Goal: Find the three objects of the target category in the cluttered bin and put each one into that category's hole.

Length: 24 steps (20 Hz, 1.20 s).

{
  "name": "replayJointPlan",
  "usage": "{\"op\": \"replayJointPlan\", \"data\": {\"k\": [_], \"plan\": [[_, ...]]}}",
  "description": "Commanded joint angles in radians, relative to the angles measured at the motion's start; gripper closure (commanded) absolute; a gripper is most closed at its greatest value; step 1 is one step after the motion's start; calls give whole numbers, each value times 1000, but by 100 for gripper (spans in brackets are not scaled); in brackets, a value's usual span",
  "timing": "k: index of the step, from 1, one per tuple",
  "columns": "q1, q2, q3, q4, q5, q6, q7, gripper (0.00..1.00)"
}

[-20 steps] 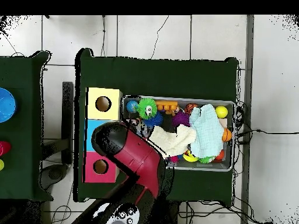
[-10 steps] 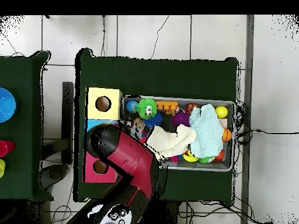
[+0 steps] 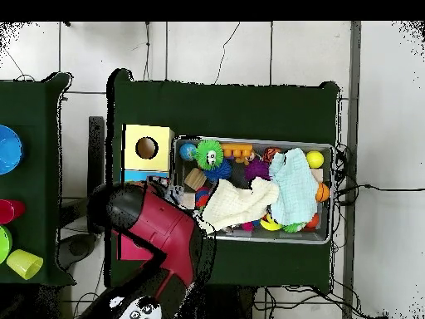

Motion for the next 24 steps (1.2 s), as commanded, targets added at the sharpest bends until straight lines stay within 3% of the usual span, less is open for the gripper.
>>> {"op": "replayJointPlan", "data": {"k": [1, 15, 24], "plan": [[1, 5, 98, -35, 52, 113, 378, 100], [14, 21, 143, -25, 85, 37, 430, 100], [65, 96, 123, -86, 130, 16, 546, 100]]}}
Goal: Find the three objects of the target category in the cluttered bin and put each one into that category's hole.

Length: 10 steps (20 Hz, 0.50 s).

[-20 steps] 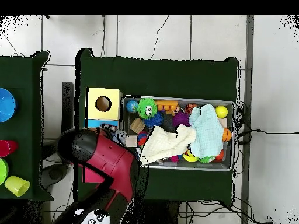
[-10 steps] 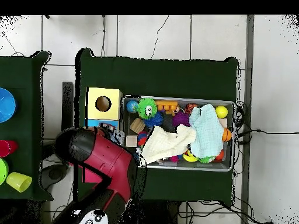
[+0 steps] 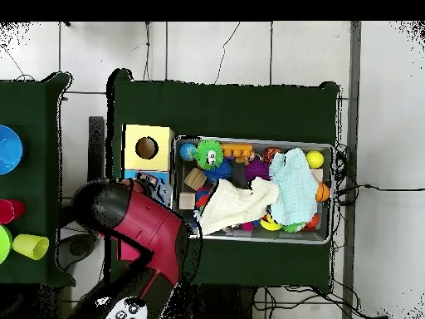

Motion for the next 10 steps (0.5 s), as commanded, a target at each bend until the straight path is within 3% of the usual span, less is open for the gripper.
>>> {"op": "replayJointPlan", "data": {"k": [1, 10], "plan": [[28, 86, 117, -73, 61, 10, 417, 100], [49, 139, 104, -142, 68, 26, 507, 100]]}}
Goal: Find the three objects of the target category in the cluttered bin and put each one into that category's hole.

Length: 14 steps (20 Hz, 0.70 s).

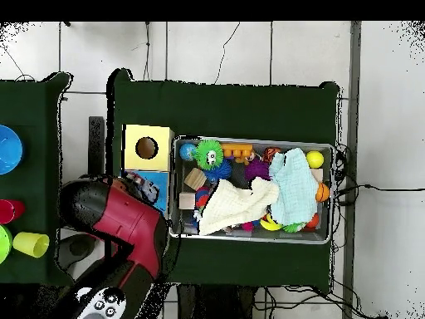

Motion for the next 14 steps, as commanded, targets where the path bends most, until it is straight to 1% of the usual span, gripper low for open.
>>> {"op": "replayJointPlan", "data": {"k": [1, 5, 9, 14], "plan": [[-6, 78, 105, -93, 39, 23, 367, 100], [-17, 72, 127, -78, 39, -5, 337, 100], [-47, 33, 162, -20, 44, -41, 253, 100], [-73, 8, 183, 12, 39, -60, 194, 100]]}}
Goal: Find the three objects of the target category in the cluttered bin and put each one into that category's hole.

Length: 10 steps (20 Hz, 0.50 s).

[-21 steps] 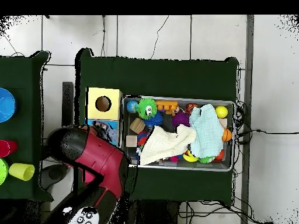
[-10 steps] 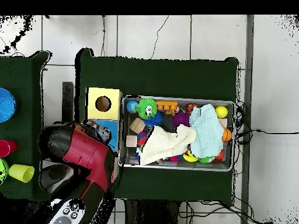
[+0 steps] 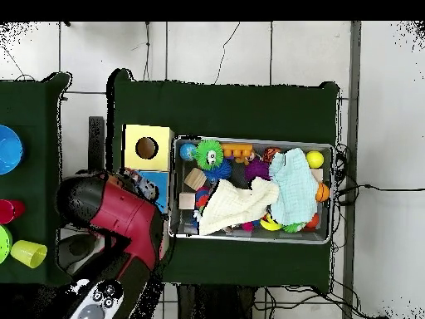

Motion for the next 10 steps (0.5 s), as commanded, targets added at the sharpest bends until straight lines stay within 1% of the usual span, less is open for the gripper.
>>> {"op": "replayJointPlan", "data": {"k": [1, 4, 10], "plan": [[-76, -14, 177, 51, 36, -68, 100, 100], [-92, -29, 192, 72, 31, -86, 69, 100], [-114, -57, 205, 108, -4, -101, 18, 100]]}}
